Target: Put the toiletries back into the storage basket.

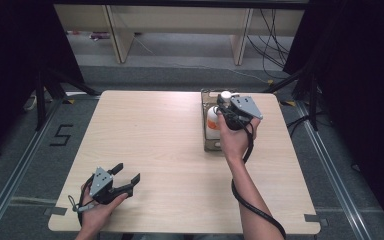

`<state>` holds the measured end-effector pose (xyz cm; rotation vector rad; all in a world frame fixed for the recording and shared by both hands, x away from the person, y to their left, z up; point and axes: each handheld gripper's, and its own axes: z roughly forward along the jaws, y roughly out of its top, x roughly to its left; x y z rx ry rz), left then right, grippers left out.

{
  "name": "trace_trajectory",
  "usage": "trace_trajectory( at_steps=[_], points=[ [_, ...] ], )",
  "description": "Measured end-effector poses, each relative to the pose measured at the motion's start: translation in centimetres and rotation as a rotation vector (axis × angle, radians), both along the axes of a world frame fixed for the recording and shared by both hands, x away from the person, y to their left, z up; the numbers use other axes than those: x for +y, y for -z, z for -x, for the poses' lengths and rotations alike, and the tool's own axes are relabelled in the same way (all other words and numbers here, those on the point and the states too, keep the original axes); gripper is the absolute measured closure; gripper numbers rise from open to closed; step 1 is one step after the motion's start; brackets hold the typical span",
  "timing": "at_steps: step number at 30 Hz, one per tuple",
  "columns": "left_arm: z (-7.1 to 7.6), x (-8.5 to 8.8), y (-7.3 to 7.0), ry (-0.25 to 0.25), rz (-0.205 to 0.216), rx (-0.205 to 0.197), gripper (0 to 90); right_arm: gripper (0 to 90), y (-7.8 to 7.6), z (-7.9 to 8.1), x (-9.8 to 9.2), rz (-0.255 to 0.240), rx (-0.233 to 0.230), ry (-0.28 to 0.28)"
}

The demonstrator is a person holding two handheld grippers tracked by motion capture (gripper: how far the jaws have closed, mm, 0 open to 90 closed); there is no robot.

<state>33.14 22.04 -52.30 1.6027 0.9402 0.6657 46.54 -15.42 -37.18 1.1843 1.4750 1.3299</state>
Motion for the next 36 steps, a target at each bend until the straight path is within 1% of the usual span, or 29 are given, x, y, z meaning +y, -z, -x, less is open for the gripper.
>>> trace_trajectory(
  at_steps=[6, 7, 8, 10, 11, 12, 13, 15, 16, 18, 19, 20, 21, 23, 24, 25, 26, 28, 29, 31, 35, 36],
  points=[
    [0.0, 0.0, 0.0, 0.000, 0.001, 0.000, 23.2, 59.6, 0.0, 0.0, 0.0, 0.007, -0.002, -0.006],
    [0.1, 0.1, -0.1, -0.006, -0.006, 0.009, 23.3, 59.6, 0.0, 0.1, 0.0, 0.008, -0.002, -0.005],
    [0.1, 0.1, -0.1, -0.005, -0.002, 0.008, 23.3, 59.4, 0.0, 0.1, 0.0, 0.013, 0.000, -0.003],
    [0.1, 0.1, -0.1, -0.007, -0.003, 0.008, 23.2, 58.9, 0.0, 0.3, 0.1, -0.002, 0.002, -0.012],
    [0.1, 0.1, -0.1, -0.007, -0.007, 0.008, 23.3, 58.1, 0.0, 0.4, 0.0, 0.015, 0.001, -0.003],
    [0.0, 0.0, 0.0, 0.002, 0.000, -0.001, 23.3, 56.8, 0.0, 0.6, 0.0, 0.008, 0.004, -0.005],
    [0.0, 0.0, 0.0, 0.000, -0.003, 0.000, 23.3, 55.0, 0.0, 0.5, 0.0, 0.007, -0.002, -0.011],
    [0.0, 0.0, 0.0, -0.001, -0.003, -0.001, 23.3, 50.1, -0.1, 0.6, 0.0, 0.003, 0.016, -0.012],
    [0.0, 0.0, 0.0, -0.002, -0.002, -0.001, 23.3, 46.6, -0.1, 0.7, 0.1, -0.009, 0.037, -0.004],
    [0.0, 0.0, 0.0, -0.003, -0.001, 0.000, 23.3, 41.2, -0.2, 0.8, 0.1, -0.007, 0.071, -0.001],
    [0.0, 0.0, 0.0, -0.004, -0.001, 0.001, 23.3, 39.9, -0.2, 0.8, 0.0, 0.004, 0.071, 0.002],
    [0.0, 0.0, 0.0, -0.004, 0.000, 0.000, 23.3, 38.6, -0.1, 0.9, 0.1, -0.007, 0.084, 0.007],
    [0.0, 0.0, 0.0, -0.005, 0.000, -0.001, 23.3, 37.6, -0.1, 0.9, 0.1, -0.011, 0.082, 0.010],
    [0.0, 0.0, 0.0, -0.006, -0.001, 0.000, 23.3, 35.7, -0.1, 1.2, -0.2, -0.005, 0.084, 0.009],
    [0.0, 0.0, 0.0, -0.006, -0.002, -0.001, 23.3, 35.0, -0.1, 1.4, -0.2, -0.021, 0.095, 0.007],
    [0.0, 0.0, 0.0, -0.007, -0.002, -0.001, 23.3, 34.5, -0.1, 1.5, -0.3, -0.020, 0.090, -0.002],
    [0.1, 0.0, 0.0, -0.006, -0.002, -0.001, 23.3, 33.9, -0.2, 1.6, -0.5, -0.009, 0.091, -0.012],
    [0.1, 0.0, 0.0, -0.007, -0.002, -0.001, 23.4, 33.1, -0.3, 2.0, -0.8, -0.008, 0.094, -0.030],
    [0.1, 0.0, 0.0, -0.008, -0.002, -0.002, 23.3, 32.7, -0.3, 2.3, -0.9, -0.019, 0.098, -0.036],
    [0.1, 0.0, 0.0, -0.008, -0.001, -0.001, 23.4, 32.2, -0.3, 2.7, -1.2, -0.007, 0.106, -0.051],
    [0.1, -0.1, 0.0, -0.010, -0.003, 0.000, 23.4, 31.9, -0.2, 3.6, -1.8, -0.013, 0.130, -0.077],
    [0.1, -0.1, 0.0, -0.011, -0.003, -0.001, 23.4, 31.9, -0.2, 3.8, -2.1, -0.003, 0.127, -0.081]
  ],
)
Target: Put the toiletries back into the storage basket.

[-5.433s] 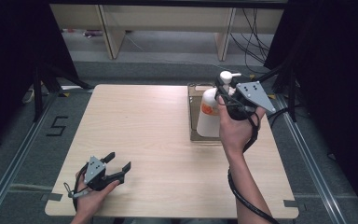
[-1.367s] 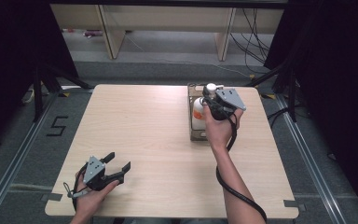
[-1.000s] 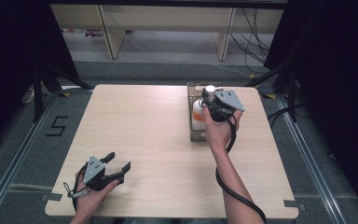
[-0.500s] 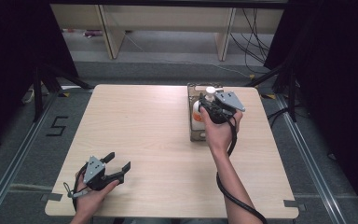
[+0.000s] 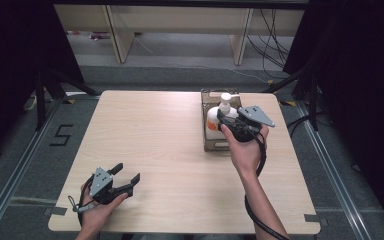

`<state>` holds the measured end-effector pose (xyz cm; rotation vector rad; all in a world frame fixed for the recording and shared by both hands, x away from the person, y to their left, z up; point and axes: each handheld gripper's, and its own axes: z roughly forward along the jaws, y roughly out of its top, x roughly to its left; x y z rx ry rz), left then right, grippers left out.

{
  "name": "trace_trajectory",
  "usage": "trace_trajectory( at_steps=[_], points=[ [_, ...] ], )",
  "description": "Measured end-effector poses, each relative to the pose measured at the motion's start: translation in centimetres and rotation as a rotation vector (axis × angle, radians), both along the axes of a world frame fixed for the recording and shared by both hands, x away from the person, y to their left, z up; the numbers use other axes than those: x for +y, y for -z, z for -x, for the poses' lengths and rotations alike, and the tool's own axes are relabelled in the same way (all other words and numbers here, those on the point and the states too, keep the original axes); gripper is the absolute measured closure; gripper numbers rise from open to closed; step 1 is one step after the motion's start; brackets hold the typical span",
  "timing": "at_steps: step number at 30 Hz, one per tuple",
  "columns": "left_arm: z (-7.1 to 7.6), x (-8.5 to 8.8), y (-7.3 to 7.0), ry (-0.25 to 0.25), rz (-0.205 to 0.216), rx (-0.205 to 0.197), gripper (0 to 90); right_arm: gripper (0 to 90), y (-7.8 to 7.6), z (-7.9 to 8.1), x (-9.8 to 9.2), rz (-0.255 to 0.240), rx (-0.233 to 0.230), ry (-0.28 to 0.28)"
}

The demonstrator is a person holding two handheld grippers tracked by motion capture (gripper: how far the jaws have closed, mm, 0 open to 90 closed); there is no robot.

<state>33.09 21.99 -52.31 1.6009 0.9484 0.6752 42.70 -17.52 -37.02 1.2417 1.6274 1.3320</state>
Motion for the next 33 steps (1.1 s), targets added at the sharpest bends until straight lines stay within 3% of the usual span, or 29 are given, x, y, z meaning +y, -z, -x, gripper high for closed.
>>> trace_trajectory(
  at_steps=[2, 3, 12, 17, 19, 24, 29, 33],
  points=[
    [0.0, 0.0, 0.0, 0.000, 0.000, 0.000, 23.4, 31.9, 0.2, 0.5, -0.4, -0.024, -0.002, -0.023],
    [0.0, 0.0, 0.0, 0.001, 0.000, 0.000, 23.4, 31.9, 0.2, 0.8, -0.7, -0.009, 0.000, -0.021],
    [0.0, 0.0, 0.0, -0.006, 0.004, 0.002, 23.4, 31.8, 1.5, 2.9, -2.7, -0.035, 0.026, -0.048],
    [0.1, 0.0, 0.0, -0.011, -0.005, 0.010, 23.4, 33.5, 2.7, 4.1, -4.2, -0.038, 0.042, -0.034],
    [0.1, 0.0, 0.0, -0.010, 0.000, 0.007, 23.4, 35.5, 3.3, 4.7, -4.8, -0.042, 0.011, -0.020],
    [0.1, 0.0, -0.1, -0.015, -0.005, 0.011, 23.4, 36.5, 4.6, 5.7, -6.3, -0.035, 0.009, -0.005],
    [0.1, -0.1, -0.1, -0.016, -0.007, 0.011, 23.5, 40.2, 6.1, 6.4, -7.4, -0.055, 0.053, -0.005],
    [0.1, 0.0, -0.1, -0.018, -0.007, 0.012, 23.6, 41.4, 7.4, 6.9, -8.3, -0.025, 0.063, 0.000]
  ],
)
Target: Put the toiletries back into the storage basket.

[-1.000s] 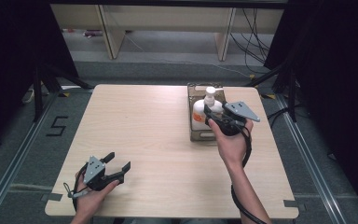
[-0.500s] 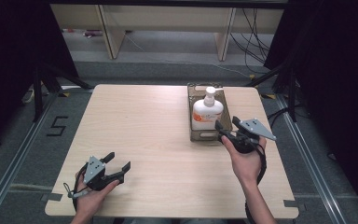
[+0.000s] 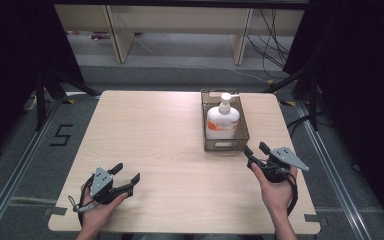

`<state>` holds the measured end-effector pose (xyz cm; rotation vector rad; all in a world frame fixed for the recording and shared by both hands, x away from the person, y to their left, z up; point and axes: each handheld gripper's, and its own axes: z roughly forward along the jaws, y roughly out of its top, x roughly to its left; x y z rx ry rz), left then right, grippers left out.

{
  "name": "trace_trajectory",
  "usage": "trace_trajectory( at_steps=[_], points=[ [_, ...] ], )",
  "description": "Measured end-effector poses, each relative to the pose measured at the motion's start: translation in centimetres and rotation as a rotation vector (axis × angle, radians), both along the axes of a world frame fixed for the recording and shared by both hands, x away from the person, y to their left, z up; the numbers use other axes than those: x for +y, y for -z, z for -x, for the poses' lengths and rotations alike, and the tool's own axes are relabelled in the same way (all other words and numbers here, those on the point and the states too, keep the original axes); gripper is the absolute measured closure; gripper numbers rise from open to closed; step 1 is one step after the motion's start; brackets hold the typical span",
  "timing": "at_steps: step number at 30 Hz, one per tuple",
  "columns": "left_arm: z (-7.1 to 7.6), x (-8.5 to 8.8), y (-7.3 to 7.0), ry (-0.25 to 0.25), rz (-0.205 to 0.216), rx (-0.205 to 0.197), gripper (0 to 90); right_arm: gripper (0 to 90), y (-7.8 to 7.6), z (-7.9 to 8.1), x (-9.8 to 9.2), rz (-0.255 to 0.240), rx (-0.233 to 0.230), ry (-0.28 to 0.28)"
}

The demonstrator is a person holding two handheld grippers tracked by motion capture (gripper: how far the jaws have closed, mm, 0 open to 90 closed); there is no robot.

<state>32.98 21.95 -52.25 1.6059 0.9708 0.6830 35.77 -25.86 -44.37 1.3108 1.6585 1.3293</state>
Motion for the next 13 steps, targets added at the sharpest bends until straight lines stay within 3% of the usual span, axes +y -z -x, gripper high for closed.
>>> trace_trajectory(
  at_steps=[3, 8, 12, 13],
  points=[
    [0.0, 0.0, 0.0, -0.001, 0.002, 0.001, 23.6, 42.6, 1.2, 0.4, -0.9, 0.029, 0.015, 0.012],
    [-0.1, 0.0, 0.0, -0.001, 0.003, 0.006, 23.6, 43.6, 3.1, 1.4, -1.9, 0.000, 0.055, 0.047],
    [-0.1, 0.0, 0.0, 0.005, 0.003, 0.006, 23.7, 43.0, 4.4, 1.9, -2.3, -0.004, 0.055, 0.065],
    [-0.1, 0.0, 0.0, 0.005, 0.002, 0.008, 23.7, 42.0, 4.5, 2.0, -2.5, 0.017, 0.054, 0.050]
  ],
)
